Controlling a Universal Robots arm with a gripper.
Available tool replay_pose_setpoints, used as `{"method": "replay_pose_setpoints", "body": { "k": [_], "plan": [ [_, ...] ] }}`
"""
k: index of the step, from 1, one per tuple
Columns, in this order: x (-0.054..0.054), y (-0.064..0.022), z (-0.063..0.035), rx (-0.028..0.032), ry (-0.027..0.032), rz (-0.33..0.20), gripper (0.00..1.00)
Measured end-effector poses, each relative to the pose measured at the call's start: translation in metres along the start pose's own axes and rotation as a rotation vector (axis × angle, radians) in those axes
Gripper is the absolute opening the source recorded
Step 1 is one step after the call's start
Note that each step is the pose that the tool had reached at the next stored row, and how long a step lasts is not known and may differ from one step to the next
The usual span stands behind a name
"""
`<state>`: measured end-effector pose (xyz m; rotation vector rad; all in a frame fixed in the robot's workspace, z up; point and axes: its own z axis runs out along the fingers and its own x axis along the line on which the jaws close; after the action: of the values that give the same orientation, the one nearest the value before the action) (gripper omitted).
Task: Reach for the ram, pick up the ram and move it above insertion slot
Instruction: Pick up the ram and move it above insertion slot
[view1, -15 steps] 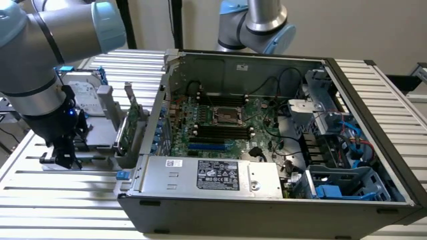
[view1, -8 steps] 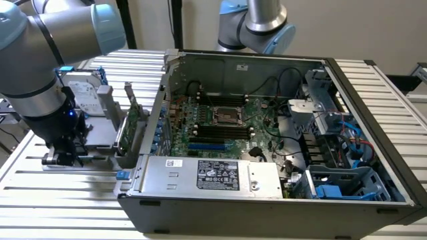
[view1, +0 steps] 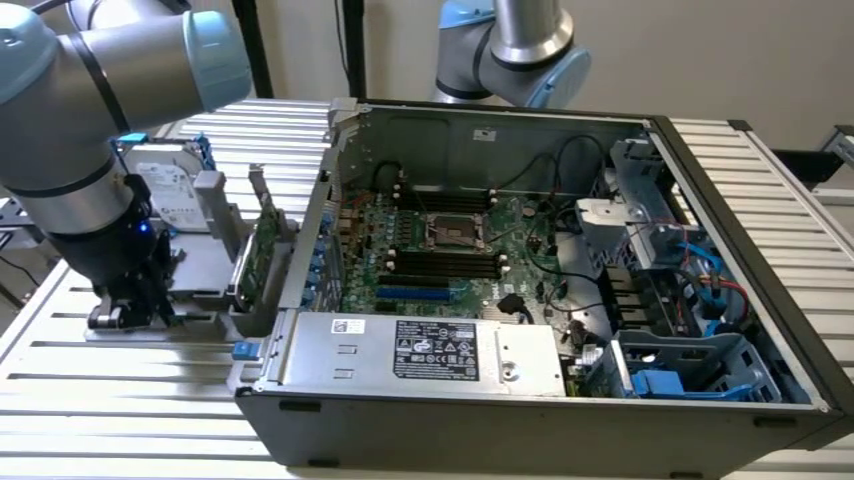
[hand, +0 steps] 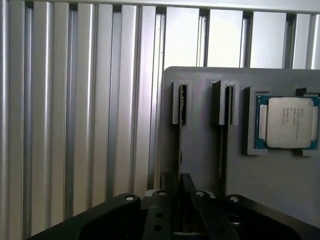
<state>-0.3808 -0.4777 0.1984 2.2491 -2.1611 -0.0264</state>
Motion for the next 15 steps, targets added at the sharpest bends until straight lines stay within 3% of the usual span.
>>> {"method": "replay_pose_setpoints", "body": {
  "k": [15],
  "plan": [
    [-0.0024,0.0008,0.0020,-0.0001,-0.0026,0.000,0.16]
  ]
}}
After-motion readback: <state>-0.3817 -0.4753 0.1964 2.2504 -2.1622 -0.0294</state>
